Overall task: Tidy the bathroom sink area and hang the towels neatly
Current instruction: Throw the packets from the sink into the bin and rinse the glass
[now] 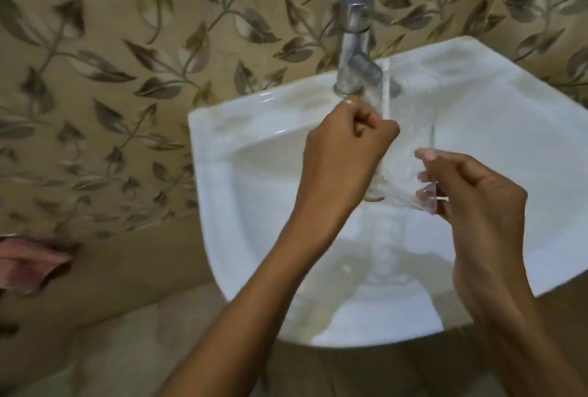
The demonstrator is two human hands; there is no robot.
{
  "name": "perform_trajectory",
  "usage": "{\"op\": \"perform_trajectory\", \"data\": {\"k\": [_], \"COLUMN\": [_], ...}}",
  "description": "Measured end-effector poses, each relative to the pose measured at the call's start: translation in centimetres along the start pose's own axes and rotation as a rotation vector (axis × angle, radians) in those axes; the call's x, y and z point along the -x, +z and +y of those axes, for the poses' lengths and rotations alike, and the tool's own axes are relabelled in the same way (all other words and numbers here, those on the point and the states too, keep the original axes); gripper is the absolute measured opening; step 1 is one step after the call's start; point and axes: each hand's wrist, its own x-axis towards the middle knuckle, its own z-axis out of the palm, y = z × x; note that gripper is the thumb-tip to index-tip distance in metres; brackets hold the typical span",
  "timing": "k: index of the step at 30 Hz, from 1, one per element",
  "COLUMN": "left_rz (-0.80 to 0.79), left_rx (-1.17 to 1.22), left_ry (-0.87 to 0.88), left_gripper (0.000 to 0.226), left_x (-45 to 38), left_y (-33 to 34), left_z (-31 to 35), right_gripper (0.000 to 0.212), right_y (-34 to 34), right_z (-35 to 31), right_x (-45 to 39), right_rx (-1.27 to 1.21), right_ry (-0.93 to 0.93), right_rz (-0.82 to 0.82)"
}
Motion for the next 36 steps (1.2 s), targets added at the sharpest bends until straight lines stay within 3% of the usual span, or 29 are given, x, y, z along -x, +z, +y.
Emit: {"op": "perform_trajectory", "data": {"k": [10,15,18,22,26,30,36], "left_rz": [0.59,0.79,0.875,0.858,0.798,0.789,0.637], "left_rx": [0.29,0.219,0.175,0.227,0.531,0.583,0.632], "left_ry": [-0.145,-0.23,-0.394,-0.811,-1.235,-1.39,-1.477], "left_gripper": [0.011,0.011,0.019,0.013,0.016,0.024,0.025], "left_x": [14.6,21.3,25.5,30.7,34.7,36.1,38.1], "left_y": [-15.9,-21.5,-23.3,-23.1,-21.3,-19.4,-17.1], "left_z": [-8.8,-14.2,-19.5,-29.0,-38.2,-47.0,-56.4], "right_gripper": [0.009,0.019,0.026,0.032,0.02,0.02,0.024], "right_y": [12.4,18.2,20.7,22.2,21.6,21.9,22.1], "right_z": [0.4,3.8,8.6,17.8,28.9,39.1,49.6], "right_x": [14.8,21.7,25.2,28.8,30.9,31.7,32.3], "right_rx": [0.085,0.209,0.366,0.587,0.778,0.889,0.989], "right_ry": [0.039,0.007,0.035,0.141,0.357,0.524,0.67], "right_rz": [-0.446,-0.654,-0.822,-1.005,-1.111,-1.215,-1.361]}}
